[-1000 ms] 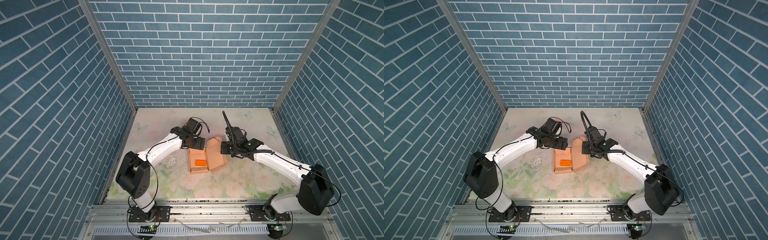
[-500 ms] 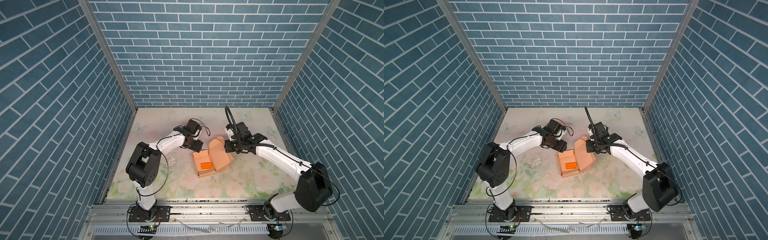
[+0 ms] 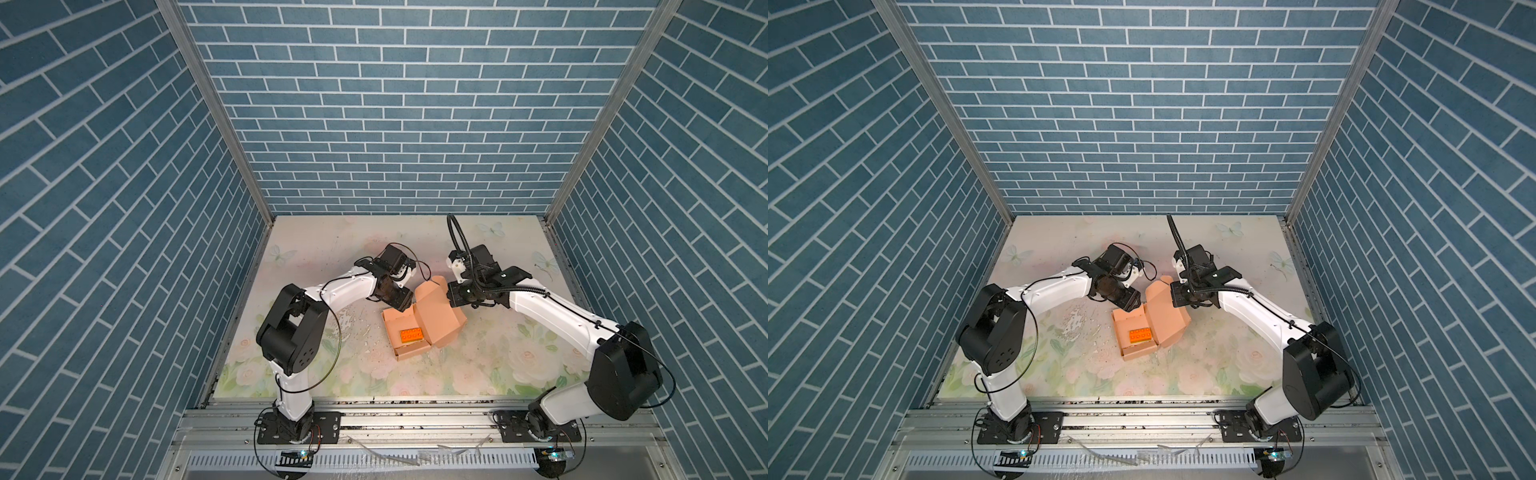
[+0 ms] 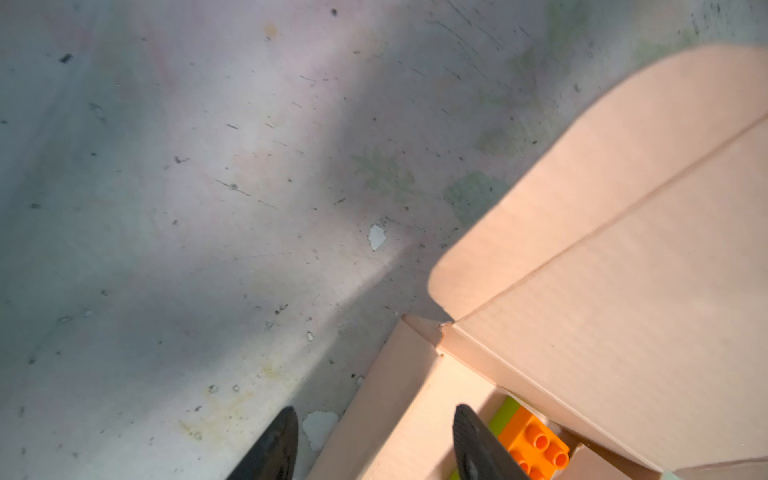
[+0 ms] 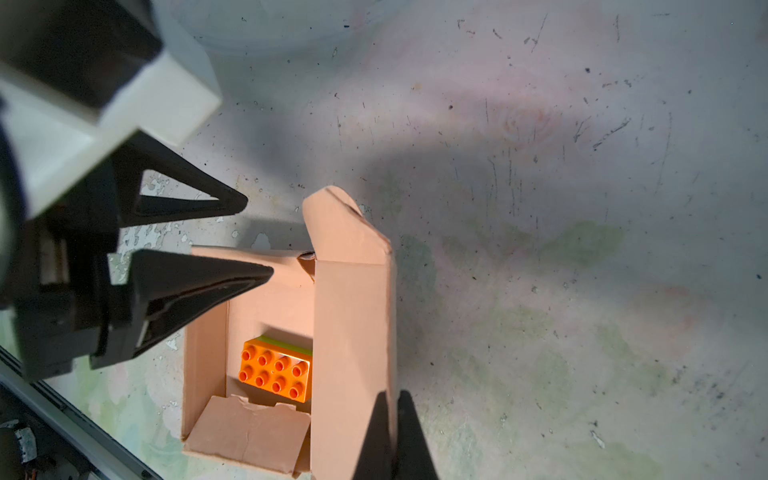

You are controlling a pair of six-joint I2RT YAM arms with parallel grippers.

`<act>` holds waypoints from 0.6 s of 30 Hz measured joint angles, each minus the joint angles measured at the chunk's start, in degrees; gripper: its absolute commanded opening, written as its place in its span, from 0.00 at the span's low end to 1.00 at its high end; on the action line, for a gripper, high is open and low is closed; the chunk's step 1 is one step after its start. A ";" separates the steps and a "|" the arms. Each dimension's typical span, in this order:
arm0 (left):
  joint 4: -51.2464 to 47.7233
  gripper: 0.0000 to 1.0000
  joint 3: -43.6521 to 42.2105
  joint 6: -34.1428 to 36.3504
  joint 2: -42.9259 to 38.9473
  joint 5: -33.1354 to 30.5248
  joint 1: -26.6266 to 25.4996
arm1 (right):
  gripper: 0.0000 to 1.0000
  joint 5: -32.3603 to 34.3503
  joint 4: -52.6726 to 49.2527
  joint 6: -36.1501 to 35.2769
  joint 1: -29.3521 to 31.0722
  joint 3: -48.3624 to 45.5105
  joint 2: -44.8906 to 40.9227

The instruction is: Fold the paper box

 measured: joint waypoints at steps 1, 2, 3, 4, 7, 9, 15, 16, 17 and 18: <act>-0.17 0.55 0.00 0.44 0.42 -0.20 -0.42 | 0.00 -0.02 0.00 0.00 0.00 0.00 0.00; -0.46 0.55 0.00 0.63 0.85 -0.35 -0.76 | 0.00 -0.02 0.00 0.00 0.00 0.00 0.00; -0.74 0.53 0.00 0.83 1.25 -0.59 -1.09 | 0.00 -0.02 0.00 -0.02 0.00 0.00 0.00; -1.01 0.52 0.00 1.09 1.68 -0.96 -1.38 | 0.00 -0.02 0.00 -0.02 0.00 0.00 0.00; -1.53 0.44 0.00 1.73 2.51 -1.90 -1.64 | 0.00 -0.04 -0.20 -0.07 0.00 0.15 0.00; -1.84 0.40 0.00 1.99 2.54 -2.47 -1.79 | 0.00 -0.02 -0.48 -0.33 0.00 0.46 0.00; -1.53 0.27 0.00 2.49 2.54 -3.54 -2.05 | 0.00 0.00 -0.83 -0.48 -0.11 1.16 0.00; -1.42 0.25 -0.02 2.56 2.54 -3.76 -2.16 | 0.00 0.00 -0.87 -0.48 -0.11 1.16 0.00; -1.33 0.24 -0.04 2.54 2.54 -3.93 -2.27 | 0.00 0.00 -0.94 -0.50 -0.13 1.16 0.00; -1.14 0.21 -0.15 2.56 2.51 -4.15 -2.45 | 0.00 0.00 -0.98 -0.63 -0.15 1.16 0.00</act>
